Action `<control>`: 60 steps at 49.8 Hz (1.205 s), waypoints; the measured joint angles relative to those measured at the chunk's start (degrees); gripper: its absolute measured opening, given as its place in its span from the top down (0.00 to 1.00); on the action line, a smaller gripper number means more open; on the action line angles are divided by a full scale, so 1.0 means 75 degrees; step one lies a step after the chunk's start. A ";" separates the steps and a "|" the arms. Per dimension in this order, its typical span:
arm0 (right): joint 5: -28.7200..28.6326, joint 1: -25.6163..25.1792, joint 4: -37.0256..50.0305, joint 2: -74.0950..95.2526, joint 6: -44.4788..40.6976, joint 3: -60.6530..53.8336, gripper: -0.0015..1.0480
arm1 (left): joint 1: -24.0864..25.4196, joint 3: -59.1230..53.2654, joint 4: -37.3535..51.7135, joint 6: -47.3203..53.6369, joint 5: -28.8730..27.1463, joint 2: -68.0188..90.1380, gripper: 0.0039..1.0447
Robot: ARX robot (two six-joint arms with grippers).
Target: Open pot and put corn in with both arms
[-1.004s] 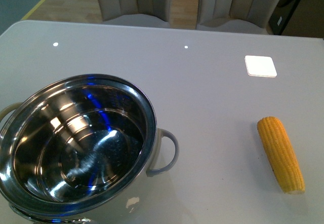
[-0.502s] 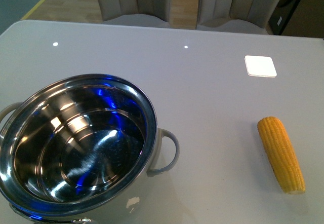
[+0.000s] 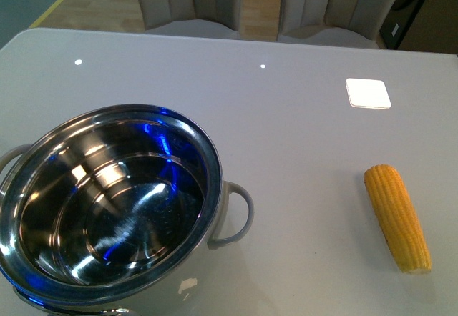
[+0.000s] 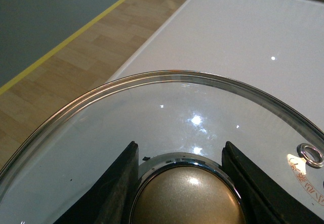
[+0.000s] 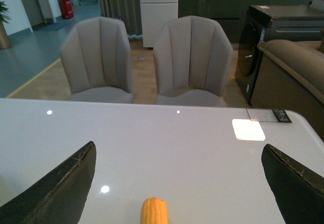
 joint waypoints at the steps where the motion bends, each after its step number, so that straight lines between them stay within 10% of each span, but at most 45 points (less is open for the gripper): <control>1: 0.0000 0.0000 0.0000 0.0000 0.0000 0.0000 0.08 | 0.0000 0.0000 0.0000 0.0000 0.0000 0.0047 0.59; 60: 0.0000 0.0000 0.0000 -0.0003 0.0000 0.0000 0.08 | -0.0160 0.2914 0.0064 0.0128 0.0219 0.2707 0.59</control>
